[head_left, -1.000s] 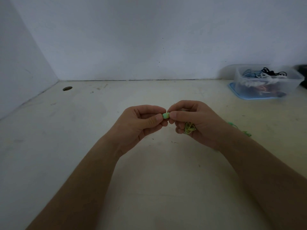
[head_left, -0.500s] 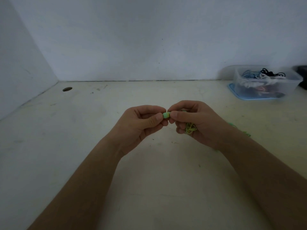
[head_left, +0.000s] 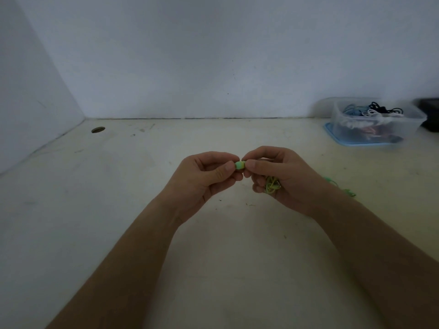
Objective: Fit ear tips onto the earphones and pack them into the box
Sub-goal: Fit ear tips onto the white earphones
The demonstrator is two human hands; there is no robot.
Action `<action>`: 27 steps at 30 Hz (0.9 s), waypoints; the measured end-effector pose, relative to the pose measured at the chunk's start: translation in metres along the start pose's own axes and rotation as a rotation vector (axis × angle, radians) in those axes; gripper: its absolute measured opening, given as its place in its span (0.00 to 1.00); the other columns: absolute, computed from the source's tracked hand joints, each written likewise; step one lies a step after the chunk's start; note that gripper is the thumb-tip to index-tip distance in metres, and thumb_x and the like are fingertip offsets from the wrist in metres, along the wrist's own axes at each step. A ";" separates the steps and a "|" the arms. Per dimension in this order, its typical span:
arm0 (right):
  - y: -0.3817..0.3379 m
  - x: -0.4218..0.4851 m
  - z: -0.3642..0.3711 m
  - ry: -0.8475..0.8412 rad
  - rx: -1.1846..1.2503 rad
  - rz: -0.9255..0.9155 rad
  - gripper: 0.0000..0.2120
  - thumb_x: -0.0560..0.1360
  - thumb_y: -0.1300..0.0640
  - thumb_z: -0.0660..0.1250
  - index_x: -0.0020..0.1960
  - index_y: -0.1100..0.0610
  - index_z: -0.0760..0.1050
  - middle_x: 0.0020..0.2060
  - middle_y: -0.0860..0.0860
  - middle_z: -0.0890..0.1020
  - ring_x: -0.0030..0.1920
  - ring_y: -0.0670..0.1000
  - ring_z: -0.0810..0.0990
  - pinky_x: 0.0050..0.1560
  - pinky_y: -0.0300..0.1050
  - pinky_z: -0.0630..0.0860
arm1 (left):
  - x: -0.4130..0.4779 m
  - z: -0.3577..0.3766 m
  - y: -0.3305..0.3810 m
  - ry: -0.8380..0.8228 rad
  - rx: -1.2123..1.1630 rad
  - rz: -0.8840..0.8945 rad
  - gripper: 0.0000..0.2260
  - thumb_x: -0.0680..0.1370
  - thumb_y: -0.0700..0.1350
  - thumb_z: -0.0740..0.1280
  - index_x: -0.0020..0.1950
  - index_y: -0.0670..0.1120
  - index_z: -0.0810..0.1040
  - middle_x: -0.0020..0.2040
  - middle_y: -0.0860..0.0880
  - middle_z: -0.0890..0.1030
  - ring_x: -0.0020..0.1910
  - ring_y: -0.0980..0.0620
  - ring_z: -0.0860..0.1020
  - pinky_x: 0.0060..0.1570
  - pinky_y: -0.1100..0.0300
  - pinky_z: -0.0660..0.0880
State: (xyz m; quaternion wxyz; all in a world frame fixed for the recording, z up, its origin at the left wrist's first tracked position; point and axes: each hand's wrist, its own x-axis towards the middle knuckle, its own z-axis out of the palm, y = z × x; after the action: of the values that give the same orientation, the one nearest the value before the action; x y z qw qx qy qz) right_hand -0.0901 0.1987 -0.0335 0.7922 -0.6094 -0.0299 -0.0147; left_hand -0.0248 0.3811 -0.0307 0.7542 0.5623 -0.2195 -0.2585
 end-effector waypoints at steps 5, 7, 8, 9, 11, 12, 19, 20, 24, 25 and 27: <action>-0.009 0.003 0.002 0.128 0.072 0.100 0.04 0.73 0.65 0.70 0.47 0.62 0.80 0.35 0.55 0.80 0.30 0.47 0.74 0.32 0.40 0.74 | -0.002 0.006 -0.001 0.089 0.190 0.032 0.08 0.74 0.43 0.71 0.52 0.43 0.82 0.45 0.45 0.86 0.42 0.51 0.84 0.40 0.63 0.78; -0.014 0.005 0.004 0.215 0.130 0.142 0.03 0.76 0.65 0.68 0.48 0.63 0.80 0.35 0.54 0.79 0.30 0.47 0.74 0.32 0.40 0.74 | -0.002 0.012 -0.002 0.147 0.345 0.058 0.07 0.77 0.42 0.71 0.54 0.44 0.82 0.46 0.47 0.86 0.42 0.50 0.84 0.40 0.61 0.79; -0.017 0.005 0.004 0.245 0.164 0.159 0.04 0.77 0.65 0.67 0.48 0.64 0.80 0.34 0.54 0.79 0.30 0.47 0.74 0.33 0.40 0.75 | -0.002 0.017 -0.002 0.178 0.444 0.090 0.07 0.77 0.42 0.71 0.54 0.45 0.81 0.46 0.48 0.85 0.42 0.50 0.84 0.40 0.60 0.80; -0.019 0.006 0.005 0.268 0.210 0.178 0.04 0.77 0.64 0.67 0.48 0.64 0.80 0.34 0.54 0.79 0.30 0.47 0.74 0.33 0.40 0.75 | -0.002 0.022 -0.003 0.206 0.546 0.135 0.07 0.77 0.42 0.71 0.55 0.46 0.80 0.46 0.49 0.85 0.42 0.50 0.84 0.40 0.60 0.80; -0.022 0.003 0.004 0.324 0.304 0.201 0.04 0.76 0.64 0.66 0.47 0.65 0.80 0.33 0.54 0.78 0.30 0.48 0.75 0.33 0.40 0.76 | -0.002 0.033 -0.003 0.210 0.690 0.248 0.09 0.75 0.44 0.74 0.54 0.49 0.79 0.45 0.52 0.83 0.40 0.53 0.83 0.39 0.63 0.80; -0.024 0.001 0.003 0.351 0.332 0.202 0.04 0.76 0.65 0.66 0.46 0.65 0.79 0.33 0.55 0.78 0.31 0.48 0.75 0.33 0.41 0.77 | -0.002 0.039 -0.002 0.183 0.739 0.295 0.11 0.73 0.45 0.75 0.53 0.50 0.78 0.45 0.54 0.82 0.40 0.55 0.82 0.38 0.64 0.79; -0.037 -0.020 -0.020 0.467 0.299 0.137 0.04 0.77 0.64 0.64 0.45 0.64 0.77 0.37 0.58 0.80 0.36 0.54 0.80 0.37 0.47 0.79 | 0.013 0.083 -0.004 0.011 1.006 0.460 0.16 0.68 0.45 0.79 0.52 0.53 0.80 0.48 0.54 0.77 0.40 0.57 0.78 0.37 0.71 0.72; -0.040 -0.024 -0.026 0.471 0.281 0.120 0.04 0.78 0.64 0.63 0.46 0.63 0.76 0.38 0.57 0.80 0.37 0.54 0.80 0.39 0.47 0.79 | 0.017 0.090 -0.007 0.005 1.027 0.487 0.15 0.68 0.45 0.79 0.52 0.54 0.80 0.48 0.54 0.76 0.40 0.57 0.78 0.38 0.72 0.72; -0.057 -0.039 -0.049 0.521 0.270 0.098 0.04 0.79 0.65 0.62 0.48 0.63 0.75 0.38 0.57 0.80 0.35 0.53 0.80 0.35 0.44 0.79 | 0.033 0.121 -0.017 0.027 1.057 0.570 0.12 0.70 0.45 0.77 0.50 0.56 0.81 0.46 0.54 0.76 0.39 0.59 0.76 0.40 0.70 0.73; -0.062 -0.041 -0.053 0.530 0.302 0.095 0.04 0.79 0.65 0.61 0.50 0.63 0.75 0.38 0.58 0.79 0.35 0.54 0.79 0.34 0.44 0.78 | 0.037 0.128 -0.018 0.037 1.028 0.573 0.11 0.71 0.46 0.77 0.50 0.57 0.82 0.46 0.54 0.76 0.39 0.59 0.77 0.41 0.69 0.73; -0.073 -0.046 -0.069 0.555 0.335 0.083 0.08 0.79 0.65 0.60 0.55 0.63 0.76 0.42 0.61 0.79 0.37 0.56 0.78 0.33 0.44 0.77 | 0.049 0.144 -0.017 0.047 0.951 0.572 0.10 0.71 0.46 0.76 0.49 0.57 0.83 0.46 0.54 0.77 0.39 0.58 0.78 0.40 0.69 0.74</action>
State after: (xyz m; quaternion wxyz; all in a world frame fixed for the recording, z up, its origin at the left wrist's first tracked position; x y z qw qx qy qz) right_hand -0.1382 0.1131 0.0159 0.8591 -0.4442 0.2101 -0.1428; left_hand -0.0792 0.2402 -0.0062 0.4619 0.7645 -0.4390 0.0971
